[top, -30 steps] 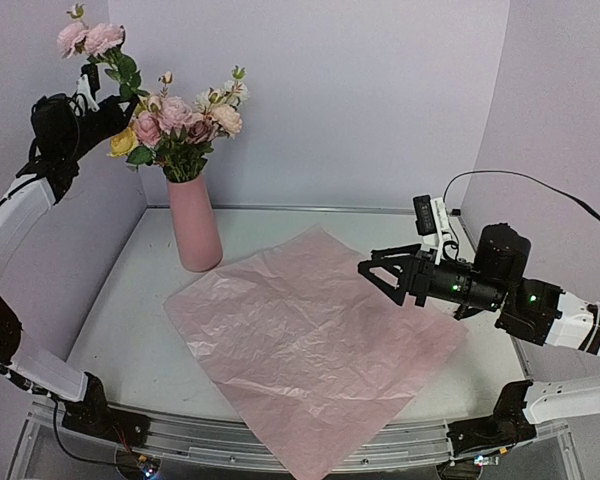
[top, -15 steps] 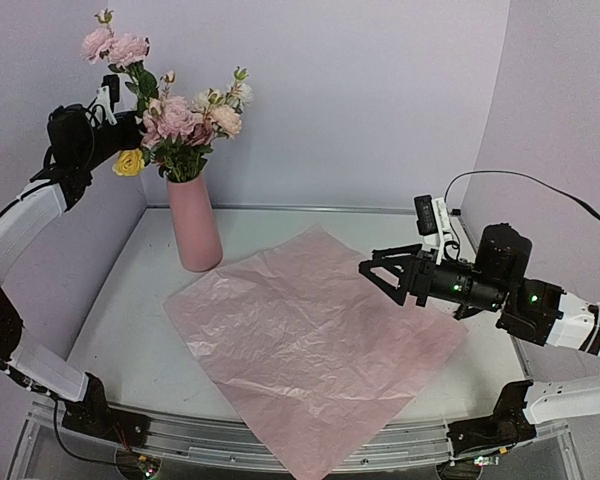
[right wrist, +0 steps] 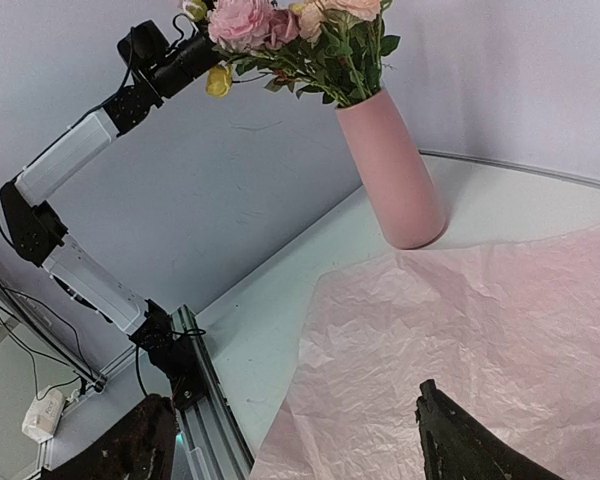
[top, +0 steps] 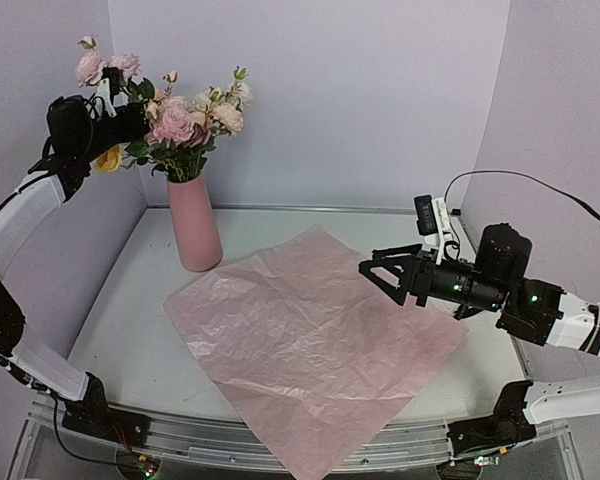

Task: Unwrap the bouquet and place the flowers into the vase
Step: Insert the fake flower into the vase.

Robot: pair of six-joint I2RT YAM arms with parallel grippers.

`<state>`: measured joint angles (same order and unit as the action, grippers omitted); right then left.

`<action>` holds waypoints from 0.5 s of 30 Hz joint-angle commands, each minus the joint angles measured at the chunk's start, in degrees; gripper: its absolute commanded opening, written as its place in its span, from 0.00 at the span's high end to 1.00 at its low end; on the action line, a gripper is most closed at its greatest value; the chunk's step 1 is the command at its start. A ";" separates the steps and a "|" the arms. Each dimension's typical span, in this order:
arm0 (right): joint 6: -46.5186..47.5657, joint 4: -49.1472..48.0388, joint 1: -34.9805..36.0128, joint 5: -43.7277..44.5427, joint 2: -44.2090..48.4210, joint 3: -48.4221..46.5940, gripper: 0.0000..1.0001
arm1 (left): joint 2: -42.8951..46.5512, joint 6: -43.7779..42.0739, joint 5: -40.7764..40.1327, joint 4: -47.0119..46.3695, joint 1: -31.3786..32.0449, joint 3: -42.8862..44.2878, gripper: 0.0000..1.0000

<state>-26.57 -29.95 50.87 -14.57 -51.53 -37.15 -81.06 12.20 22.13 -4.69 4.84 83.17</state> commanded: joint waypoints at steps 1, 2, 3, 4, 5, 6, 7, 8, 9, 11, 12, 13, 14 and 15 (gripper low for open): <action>0.22 -1.99 -0.02 -0.15 0.30 -2.05 0.16 | 1.67 0.79 -2.14 2.55 0.21 5.58 0.51; 0.24 -1.96 -0.02 -0.13 0.33 -2.05 0.17 | 1.76 1.00 -3.27 3.23 0.17 6.13 0.50; 0.27 -1.96 0.01 -0.12 0.28 -2.05 0.17 | 1.78 1.15 -4.58 3.89 0.13 6.79 0.50; 0.28 -1.99 0.01 -0.13 0.20 -2.05 0.16 | 1.78 1.21 -5.63 4.26 0.16 7.27 0.49; 0.29 -1.96 0.01 -0.14 0.17 -2.05 0.17 | 1.78 1.13 -6.59 4.32 0.17 7.66 0.49; 0.30 -1.95 -0.02 -0.20 0.13 -2.05 0.16 | 1.78 1.08 -7.17 4.34 0.17 7.95 0.49; 0.29 -1.95 0.00 -0.27 0.11 -2.05 0.16 | 1.71 1.07 -7.33 4.34 0.17 8.09 0.50; 0.32 -1.96 0.01 -0.31 0.06 -2.06 0.16 | 1.60 1.16 -7.24 4.34 0.17 8.41 0.51; 0.33 -1.96 0.01 -0.34 0.04 -2.06 0.16 | 1.44 1.27 -7.06 4.34 0.16 8.74 0.51; 0.32 -1.98 -0.02 -0.32 0.11 -2.05 0.16 | 0.87 1.41 -6.60 4.56 0.17 9.30 0.51; 0.38 -2.00 -0.01 -0.34 0.11 -2.05 0.17 | 0.64 1.39 -6.27 5.17 0.16 9.68 0.52; 0.38 -1.99 -0.01 -0.28 0.11 -2.05 0.16 | 0.22 1.23 -5.98 5.72 0.15 9.91 0.56; 0.38 -1.95 0.00 -0.28 0.09 -2.04 0.16 | -0.28 0.91 -5.50 6.25 0.16 10.36 0.65; 0.38 -1.95 0.01 -0.27 0.03 -1.97 0.16 | -0.95 0.50 -5.15 7.09 0.17 11.08 0.76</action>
<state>-26.57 -29.95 50.87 -14.57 -51.55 -37.15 -81.08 13.54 16.34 1.28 4.86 89.66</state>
